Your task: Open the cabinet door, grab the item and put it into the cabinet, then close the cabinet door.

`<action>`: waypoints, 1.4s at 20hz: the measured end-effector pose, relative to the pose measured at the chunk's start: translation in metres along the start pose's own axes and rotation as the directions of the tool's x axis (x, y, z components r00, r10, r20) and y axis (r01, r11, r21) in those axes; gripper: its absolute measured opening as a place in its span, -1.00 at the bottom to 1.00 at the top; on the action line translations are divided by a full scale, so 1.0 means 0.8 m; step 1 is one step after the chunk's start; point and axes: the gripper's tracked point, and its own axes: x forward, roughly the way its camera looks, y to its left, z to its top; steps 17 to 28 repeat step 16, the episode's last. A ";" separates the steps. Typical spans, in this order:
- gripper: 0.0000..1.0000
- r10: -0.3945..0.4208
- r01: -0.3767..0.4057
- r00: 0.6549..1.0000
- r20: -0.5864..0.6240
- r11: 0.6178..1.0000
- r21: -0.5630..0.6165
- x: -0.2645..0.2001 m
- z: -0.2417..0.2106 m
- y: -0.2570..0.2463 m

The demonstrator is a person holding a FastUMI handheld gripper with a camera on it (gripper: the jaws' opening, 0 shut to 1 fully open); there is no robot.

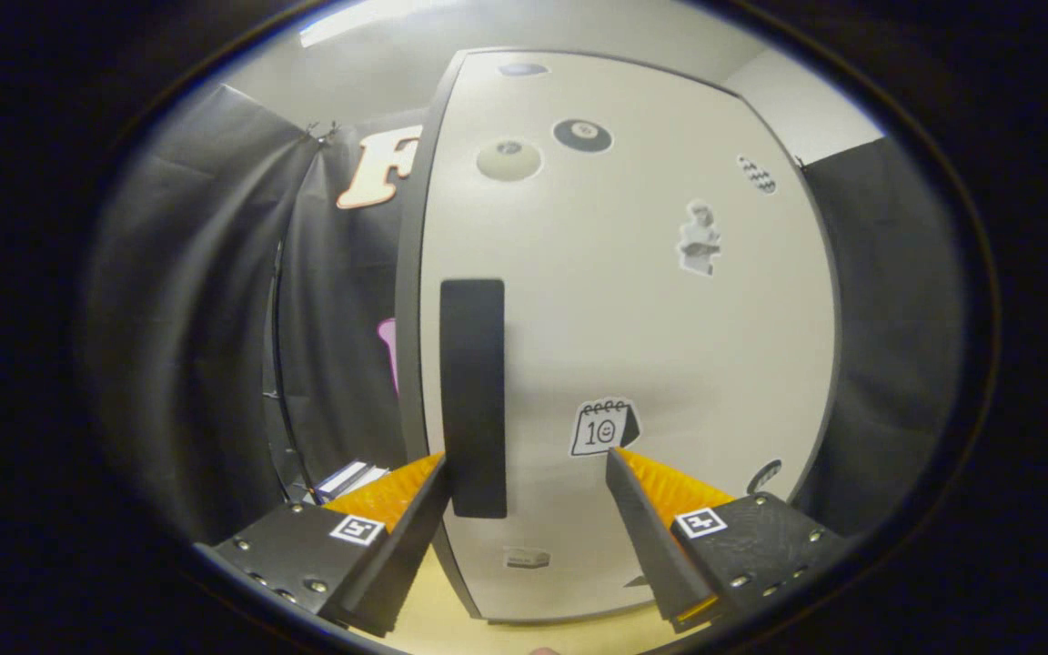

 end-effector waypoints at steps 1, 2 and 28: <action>1.00 -0.004 0.004 1.000 -0.002 1.000 -0.011 -0.013 0.001 -0.005; 1.00 -0.005 0.004 1.000 -0.013 1.000 -0.023 -0.029 0.000 -0.010; 1.00 -0.098 0.096 0.994 -0.044 0.994 -0.044 -0.253 0.018 -0.081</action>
